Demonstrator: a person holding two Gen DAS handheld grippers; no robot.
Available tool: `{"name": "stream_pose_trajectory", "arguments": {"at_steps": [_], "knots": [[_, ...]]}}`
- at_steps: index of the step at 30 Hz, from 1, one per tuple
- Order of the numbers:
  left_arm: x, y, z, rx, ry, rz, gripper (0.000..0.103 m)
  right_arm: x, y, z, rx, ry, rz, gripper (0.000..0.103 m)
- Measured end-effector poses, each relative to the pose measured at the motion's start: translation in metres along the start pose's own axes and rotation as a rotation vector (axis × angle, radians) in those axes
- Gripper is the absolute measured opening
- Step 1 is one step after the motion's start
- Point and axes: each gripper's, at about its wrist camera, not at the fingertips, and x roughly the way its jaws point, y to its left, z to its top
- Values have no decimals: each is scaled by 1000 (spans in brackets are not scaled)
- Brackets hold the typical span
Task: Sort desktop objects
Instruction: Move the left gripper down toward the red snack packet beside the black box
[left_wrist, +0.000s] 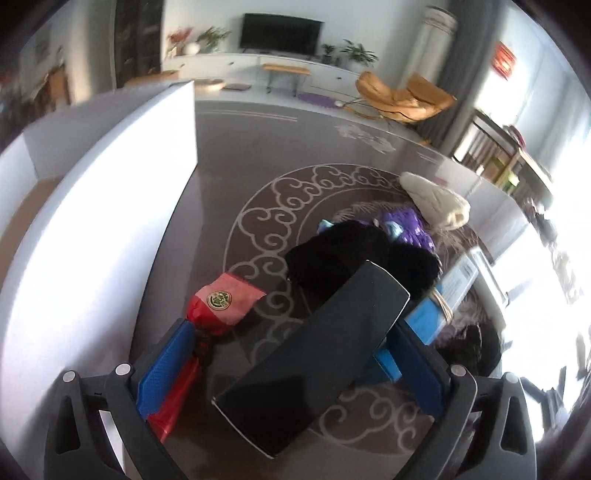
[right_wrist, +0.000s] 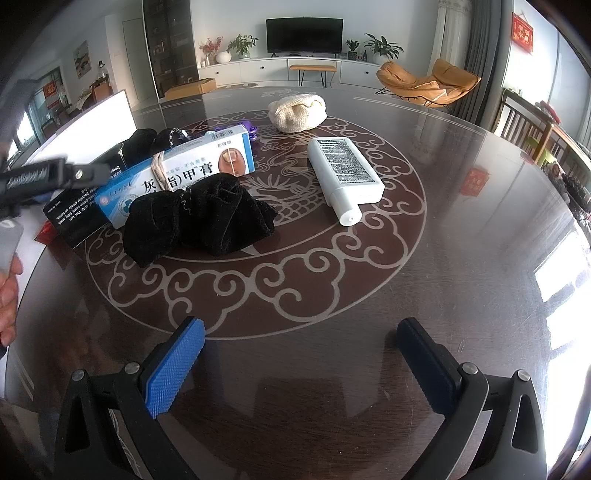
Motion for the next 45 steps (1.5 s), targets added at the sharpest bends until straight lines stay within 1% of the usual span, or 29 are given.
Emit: {"name": "stream_pose_trajectory", "arguments": {"at_steps": [1, 2, 3, 5, 6, 7, 9, 11, 13, 15, 17, 20, 22, 25, 27, 29, 30, 31, 33, 34, 35, 36, 37, 38, 41, 42, 43, 45], "knots": [[1, -5, -1, 17, 0, -10, 103, 0, 0, 0, 0, 0, 0, 103], [3, -14, -4, 43, 13, -56, 103, 0, 0, 0, 0, 0, 0, 103], [7, -24, -9, 73, 46, -108, 103, 0, 0, 0, 0, 0, 0, 103], [14, -46, -21, 134, 98, -180, 103, 0, 0, 0, 0, 0, 0, 103], [17, -57, -30, 164, 119, -187, 103, 0, 0, 0, 0, 0, 0, 103], [14, -68, -36, 208, 102, -172, 103, 0, 0, 0, 0, 0, 0, 103], [9, -84, -48, 259, 111, -205, 103, -4, 2, -1, 1, -1, 1, 103], [-1, -88, -52, 259, 114, -242, 103, -4, 2, -1, 2, -1, 1, 103], [-14, -84, -51, 253, 91, -245, 103, -4, 2, -1, 2, -1, 1, 103], [-33, -74, -42, 234, 47, -242, 103, -4, 2, -1, 1, -1, 1, 103], [-48, -57, -25, 190, -2, -227, 103, -4, 2, -1, 1, -1, 1, 103], [-61, -30, -2, 108, -28, -205, 103, -4, 2, -1, 1, -1, 1, 103], [-58, -16, 12, 52, -13, -207, 103, -4, 2, -1, 1, -1, 1, 103], [-38, -4, 17, 28, 44, -203, 103, -3, 1, -1, 1, -1, 1, 103], [-17, -1, 15, 25, 81, -177, 103, -4, 2, -1, 1, -1, 1, 103], [-4, 1, 15, 27, 98, -144, 103, -4, 2, -1, 1, -1, 1, 103], [5, -1, 16, 11, 88, -181, 103, -3, 2, -1, 1, -1, 1, 103], [5, 3, 16, -11, 85, -192, 103, -4, 2, -1, 1, -1, 1, 103], [9, 15, 18, -68, 74, -199, 103, -3, 2, -1, 1, -1, 1, 103], [8, 20, 18, -90, 69, -189, 103, -3, 2, -1, 1, -1, 1, 103], [5, 24, 16, -114, 53, -199, 103, -4, 2, -1, 1, -1, 1, 103], [-1, 28, 15, -134, 21, -230, 103, -3, 2, -1, 1, -1, 1, 103], [-5, 30, 12, -137, 2, -245, 103, -3, 2, -1, 1, -1, 1, 103], [-6, 29, 12, -127, -1, -239, 103, -3, 2, -1, 1, -1, 1, 103], [5, 18, 9, -57, 26, -141, 103, -3, 2, -1, 2, -1, 1, 103], [4, 16, 9, -53, -6, -134, 103, -3, 2, -1, 2, -1, 1, 103], [6, 16, 9, -45, 1, -111, 103, -3, 2, -1, 2, -1, 1, 103], [24, 10, 7, -13, 49, -40, 103, -3, 2, -1, 2, -1, 1, 103]]}}
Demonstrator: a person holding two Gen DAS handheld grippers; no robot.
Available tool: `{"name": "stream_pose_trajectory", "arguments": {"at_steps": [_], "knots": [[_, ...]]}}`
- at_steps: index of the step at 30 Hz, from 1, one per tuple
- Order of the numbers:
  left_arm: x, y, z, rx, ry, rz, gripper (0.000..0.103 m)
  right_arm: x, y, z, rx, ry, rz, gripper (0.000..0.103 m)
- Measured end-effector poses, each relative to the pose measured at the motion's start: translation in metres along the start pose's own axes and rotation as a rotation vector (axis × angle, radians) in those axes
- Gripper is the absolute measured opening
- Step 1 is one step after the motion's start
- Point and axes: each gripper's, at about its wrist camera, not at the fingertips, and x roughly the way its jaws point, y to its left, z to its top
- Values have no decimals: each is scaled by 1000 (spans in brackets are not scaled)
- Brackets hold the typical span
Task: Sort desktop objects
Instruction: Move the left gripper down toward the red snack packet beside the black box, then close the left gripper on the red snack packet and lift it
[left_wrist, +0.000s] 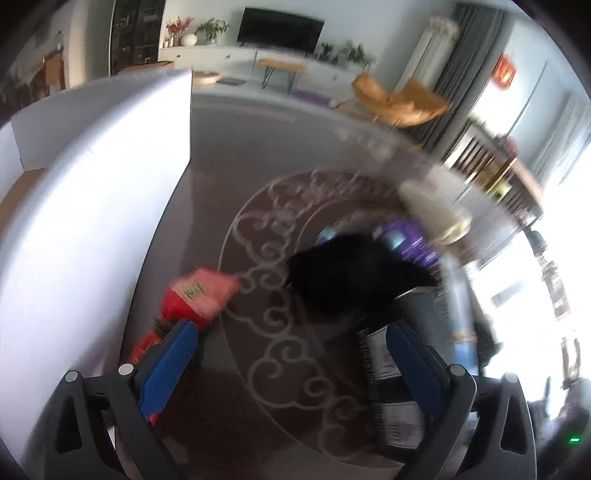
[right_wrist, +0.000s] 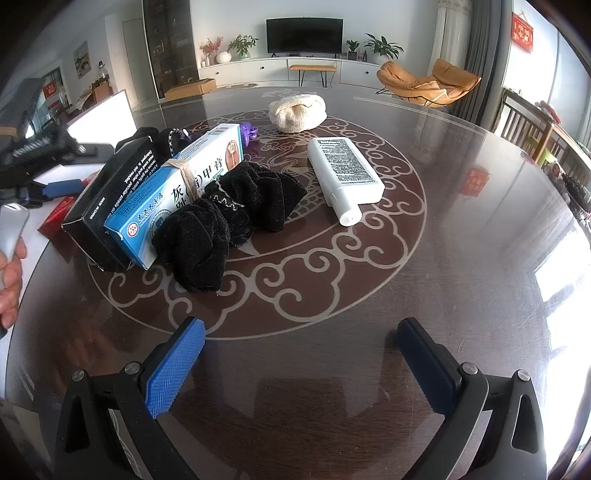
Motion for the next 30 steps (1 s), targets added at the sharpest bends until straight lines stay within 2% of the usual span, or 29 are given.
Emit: {"name": "stream_pose_trajectory", "arguments": {"at_steps": [1, 2, 3, 8, 10, 12, 14, 16, 22, 24, 26, 28, 30], "knots": [[7, -1, -2, 17, 21, 26, 103, 0, 0, 0, 0, 0, 0, 103], [5, -3, -4, 34, -14, 34, 103, 0, 0, 0, 0, 0, 0, 103], [5, -2, -5, 29, -3, 34, 103, 0, 0, 0, 0, 0, 1, 103], [-4, -10, -22, 26, -3, -6, 103, 0, 0, 0, 0, 0, 0, 103], [-13, -15, -37, 40, 17, -65, 103, 0, 0, 0, 0, 0, 0, 103], [-24, -16, -48, 38, 29, -159, 103, 0, 0, 0, 0, 0, 0, 103], [-39, -8, -49, 31, -10, -167, 103, 0, 0, 0, 0, 0, 0, 103], [-48, 2, -44, 35, -32, -149, 103, 0, 0, 0, 0, 0, 0, 103], [-34, 9, -39, 100, -2, -43, 103, 0, 0, 0, 0, 0, 1, 103], [-34, 3, -41, 128, -31, 11, 103, 0, 0, 0, 0, 0, 1, 103], [-43, -9, -42, 163, -82, 31, 103, 0, 0, 0, 0, 0, 1, 103], [-51, -27, -44, 256, -166, 119, 103, 0, 0, 0, 0, 0, 1, 103], [-48, -38, -40, 329, -205, 235, 103, 0, 0, 0, 0, 0, 1, 103]]}}
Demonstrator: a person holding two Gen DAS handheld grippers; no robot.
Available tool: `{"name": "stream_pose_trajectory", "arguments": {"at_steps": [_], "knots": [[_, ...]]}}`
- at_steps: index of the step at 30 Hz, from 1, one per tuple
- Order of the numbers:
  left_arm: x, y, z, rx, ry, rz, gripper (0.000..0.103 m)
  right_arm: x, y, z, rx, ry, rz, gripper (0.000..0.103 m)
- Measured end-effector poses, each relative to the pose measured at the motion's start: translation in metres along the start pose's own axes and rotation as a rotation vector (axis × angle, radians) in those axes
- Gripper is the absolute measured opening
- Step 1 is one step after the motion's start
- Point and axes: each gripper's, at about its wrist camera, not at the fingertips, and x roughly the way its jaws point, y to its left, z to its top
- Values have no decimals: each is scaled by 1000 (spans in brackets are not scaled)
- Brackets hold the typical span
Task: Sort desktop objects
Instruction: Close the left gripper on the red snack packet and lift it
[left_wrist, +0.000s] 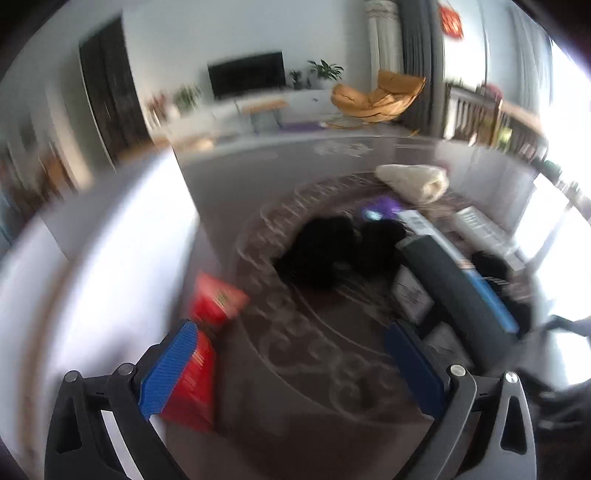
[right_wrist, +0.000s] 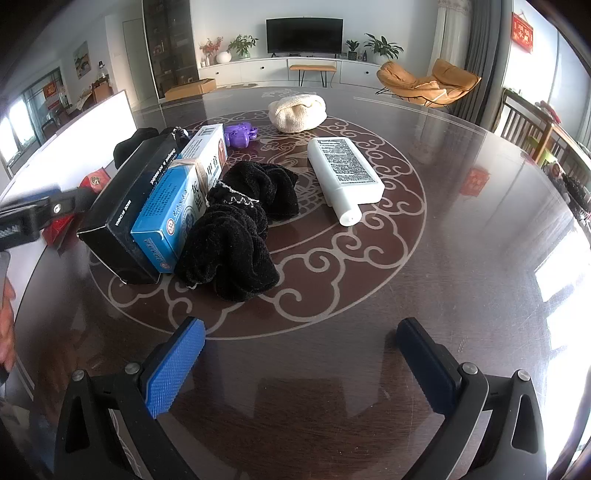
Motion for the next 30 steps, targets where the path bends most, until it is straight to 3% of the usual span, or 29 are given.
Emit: {"name": "stream_pose_trajectory", "arguments": {"at_steps": [3, 7, 11, 14, 19, 21, 24, 26, 30], "knots": [[27, 6, 13, 20, 45, 110, 103, 0, 0, 0, 0, 0, 0, 103], [64, 11, 22, 29, 142, 160, 103, 0, 0, 0, 0, 0, 0, 103], [76, 23, 27, -65, 169, 84, 103, 0, 0, 0, 0, 0, 0, 103], [82, 39, 20, -237, 223, -84, 103, 0, 0, 0, 0, 0, 0, 103], [48, 10, -7, -105, 190, -145, 103, 0, 0, 0, 0, 0, 0, 103], [40, 10, -16, -104, 178, -168, 103, 0, 0, 0, 0, 0, 0, 103], [42, 27, -16, -203, 162, -168, 103, 0, 0, 0, 0, 0, 0, 103], [51, 38, -11, -251, 173, -112, 103, 0, 0, 0, 0, 0, 0, 103], [59, 26, -3, -196, 207, -63, 103, 0, 0, 0, 0, 0, 1, 103]]}}
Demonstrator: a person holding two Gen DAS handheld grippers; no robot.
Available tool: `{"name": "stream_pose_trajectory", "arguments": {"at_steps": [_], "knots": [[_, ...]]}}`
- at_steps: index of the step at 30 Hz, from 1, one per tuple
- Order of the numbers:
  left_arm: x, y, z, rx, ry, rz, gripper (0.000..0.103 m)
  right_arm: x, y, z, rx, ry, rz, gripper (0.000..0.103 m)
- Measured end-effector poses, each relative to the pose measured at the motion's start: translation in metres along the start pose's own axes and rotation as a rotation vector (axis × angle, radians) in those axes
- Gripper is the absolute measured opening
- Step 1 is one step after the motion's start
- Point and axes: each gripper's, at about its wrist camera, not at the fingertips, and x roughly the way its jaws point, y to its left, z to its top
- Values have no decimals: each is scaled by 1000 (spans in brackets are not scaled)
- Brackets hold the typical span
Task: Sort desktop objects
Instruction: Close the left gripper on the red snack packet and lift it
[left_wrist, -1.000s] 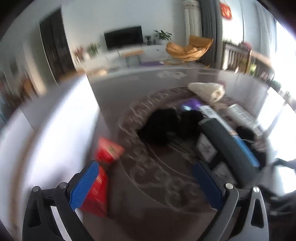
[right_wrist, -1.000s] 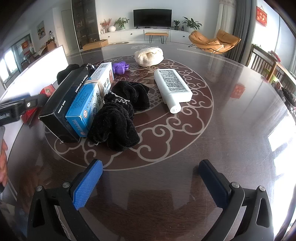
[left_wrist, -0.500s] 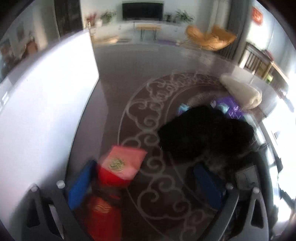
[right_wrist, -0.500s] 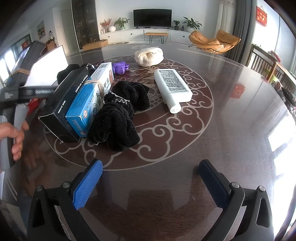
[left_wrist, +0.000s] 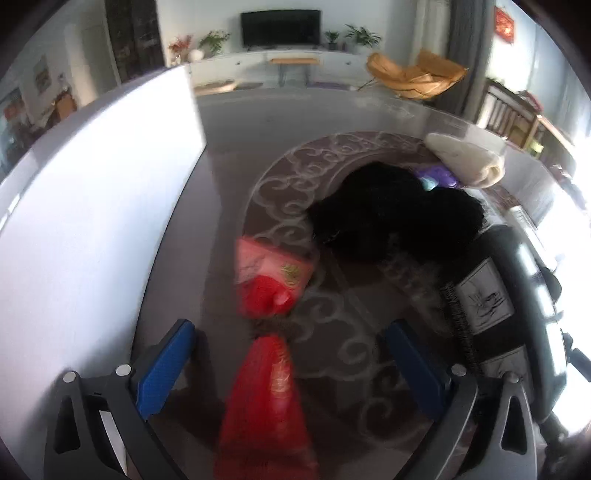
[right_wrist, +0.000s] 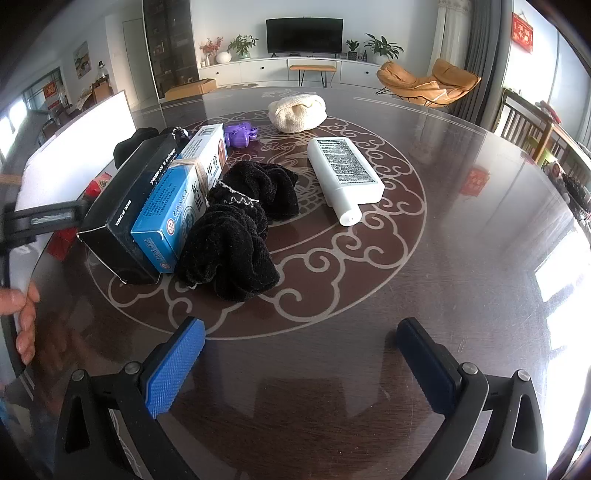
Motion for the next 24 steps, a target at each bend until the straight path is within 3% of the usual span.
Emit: {"name": "stream_pose_trajectory", "arguments": {"at_steps": [7, 9, 10, 11, 12, 17, 20, 22, 24], "knots": [[-1, -2, 4, 15, 8, -11, 103, 0, 0, 0, 0, 0, 0, 103], [-9, 3, -2, 21, -42, -19, 75, 0, 0, 0, 0, 0, 0, 103], [-16, 3, -13, 32, -67, -24, 49, 0, 0, 0, 0, 0, 0, 103], [-20, 2, -15, 42, -80, -29, 30, 0, 0, 0, 0, 0, 0, 103], [-24, 2, -19, 47, -91, -43, 22, 0, 0, 0, 0, 0, 0, 103], [-36, 0, -44, 31, -96, -93, 21, 0, 0, 0, 1, 0, 2, 103], [-49, 1, -64, 26, -96, -117, 21, -13, -8, -3, 53, -31, 94, 103], [-58, 1, -81, 26, -98, -133, 21, -20, -29, -1, 185, -38, 172, 97], [-64, -1, -90, 27, -99, -143, 21, -22, -41, 11, 277, -39, 202, 79]]}}
